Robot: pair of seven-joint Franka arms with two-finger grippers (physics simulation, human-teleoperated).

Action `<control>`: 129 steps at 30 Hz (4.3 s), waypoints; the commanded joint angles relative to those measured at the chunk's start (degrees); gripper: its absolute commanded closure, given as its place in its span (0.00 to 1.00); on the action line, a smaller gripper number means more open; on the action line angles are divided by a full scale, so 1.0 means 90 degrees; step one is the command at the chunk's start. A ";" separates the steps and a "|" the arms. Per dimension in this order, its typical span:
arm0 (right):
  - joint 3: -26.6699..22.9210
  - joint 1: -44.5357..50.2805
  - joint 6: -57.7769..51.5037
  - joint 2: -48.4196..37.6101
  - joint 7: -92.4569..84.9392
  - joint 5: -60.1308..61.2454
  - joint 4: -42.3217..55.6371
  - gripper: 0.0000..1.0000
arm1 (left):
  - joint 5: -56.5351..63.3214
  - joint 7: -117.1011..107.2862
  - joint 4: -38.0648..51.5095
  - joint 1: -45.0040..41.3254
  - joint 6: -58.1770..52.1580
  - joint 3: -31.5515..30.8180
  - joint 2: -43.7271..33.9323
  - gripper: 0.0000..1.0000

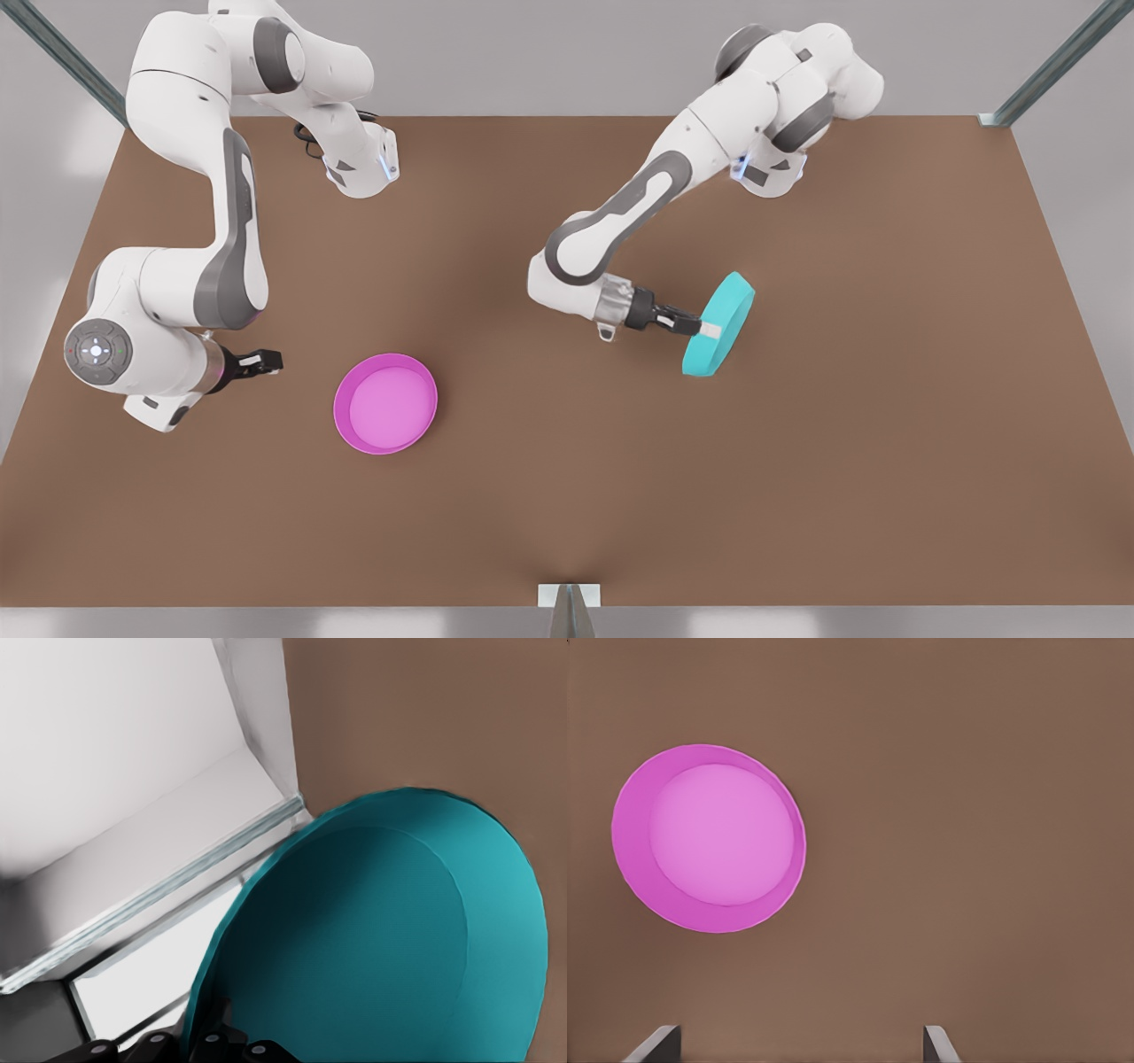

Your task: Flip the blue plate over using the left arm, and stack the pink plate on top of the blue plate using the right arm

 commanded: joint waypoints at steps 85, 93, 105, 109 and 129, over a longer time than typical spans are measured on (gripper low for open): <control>0.0791 -0.1005 0.2871 0.2216 -0.1195 0.2335 -0.1299 0.37 | -0.0169 -0.2857 0.3140 -0.3797 0.0320 0.1188 0.3277 0.00; 0.0791 -0.1015 0.2861 0.2226 -0.1361 0.2335 -0.1309 0.53 | -0.1379 -0.3776 0.3481 -0.3797 0.0867 0.0884 0.3277 0.00; 0.0791 -0.1054 0.2900 0.2275 -0.1361 0.2335 -0.1309 0.60 | -0.7256 -0.5758 0.3970 -0.0597 0.0614 0.0962 -0.0267 0.00; 0.0791 -0.1054 0.2910 0.2294 -0.1361 0.2344 -0.1309 0.60 | -0.8675 -0.2401 0.3940 0.3722 0.0692 0.0972 -0.0385 0.00; 0.0791 -0.1015 0.2979 0.2353 -0.1380 0.2344 -0.1299 0.79 | -0.7923 0.0843 -0.0151 0.4211 0.2986 0.0933 -0.3588 0.00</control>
